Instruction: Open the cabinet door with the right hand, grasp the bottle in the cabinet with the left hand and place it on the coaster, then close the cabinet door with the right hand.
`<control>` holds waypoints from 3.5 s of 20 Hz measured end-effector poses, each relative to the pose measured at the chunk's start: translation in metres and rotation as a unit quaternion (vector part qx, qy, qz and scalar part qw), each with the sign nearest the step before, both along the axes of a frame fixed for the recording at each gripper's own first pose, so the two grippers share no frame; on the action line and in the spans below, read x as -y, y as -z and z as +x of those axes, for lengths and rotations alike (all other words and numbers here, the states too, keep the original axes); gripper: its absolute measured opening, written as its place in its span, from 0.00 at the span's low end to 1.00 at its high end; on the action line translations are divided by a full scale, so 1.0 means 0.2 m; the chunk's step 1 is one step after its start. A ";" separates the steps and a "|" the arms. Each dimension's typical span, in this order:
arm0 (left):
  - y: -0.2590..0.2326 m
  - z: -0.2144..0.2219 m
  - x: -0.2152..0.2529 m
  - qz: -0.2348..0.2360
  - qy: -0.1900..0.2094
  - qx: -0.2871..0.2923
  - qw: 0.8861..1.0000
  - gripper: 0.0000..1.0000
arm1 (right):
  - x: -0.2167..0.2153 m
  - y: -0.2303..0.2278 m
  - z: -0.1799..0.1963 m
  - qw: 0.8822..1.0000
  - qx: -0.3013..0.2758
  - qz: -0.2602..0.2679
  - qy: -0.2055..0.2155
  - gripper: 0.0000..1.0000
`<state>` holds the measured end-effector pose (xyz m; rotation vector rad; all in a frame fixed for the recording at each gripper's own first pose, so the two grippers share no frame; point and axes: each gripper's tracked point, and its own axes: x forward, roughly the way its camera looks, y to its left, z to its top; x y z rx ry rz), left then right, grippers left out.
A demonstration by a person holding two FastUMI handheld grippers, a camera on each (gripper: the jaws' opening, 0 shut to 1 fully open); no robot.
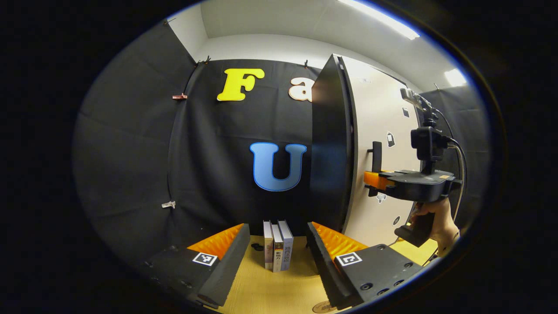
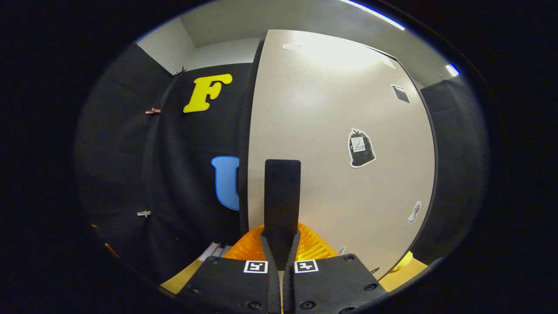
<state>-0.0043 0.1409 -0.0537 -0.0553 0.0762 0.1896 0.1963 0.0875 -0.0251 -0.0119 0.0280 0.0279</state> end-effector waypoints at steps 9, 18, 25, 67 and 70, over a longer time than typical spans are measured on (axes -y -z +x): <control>-0.03 -0.06 0.32 -0.008 0.073 0.007 0.997 0.84 | 0.11 -0.05 -0.32 1.000 -0.013 -0.015 -0.016 0.07; -0.05 -0.09 0.53 0.008 0.130 0.013 0.991 0.84 | 0.29 -0.07 -0.59 1.000 -0.023 -0.016 -0.003 0.07; -0.02 -0.02 0.79 -0.016 0.208 0.019 0.978 0.84 | 0.51 -0.10 -0.79 0.999 -0.030 -0.018 0.037 0.07; -0.10 0.67 1.90 0.020 0.233 0.048 0.971 0.82 | 1.89 -0.20 -1.37 0.991 -0.028 0.017 0.132 0.05; -0.09 0.84 1.75 0.028 0.204 0.043 0.978 0.83 | 2.09 -0.22 -1.48 0.978 -0.015 0.014 0.207 0.02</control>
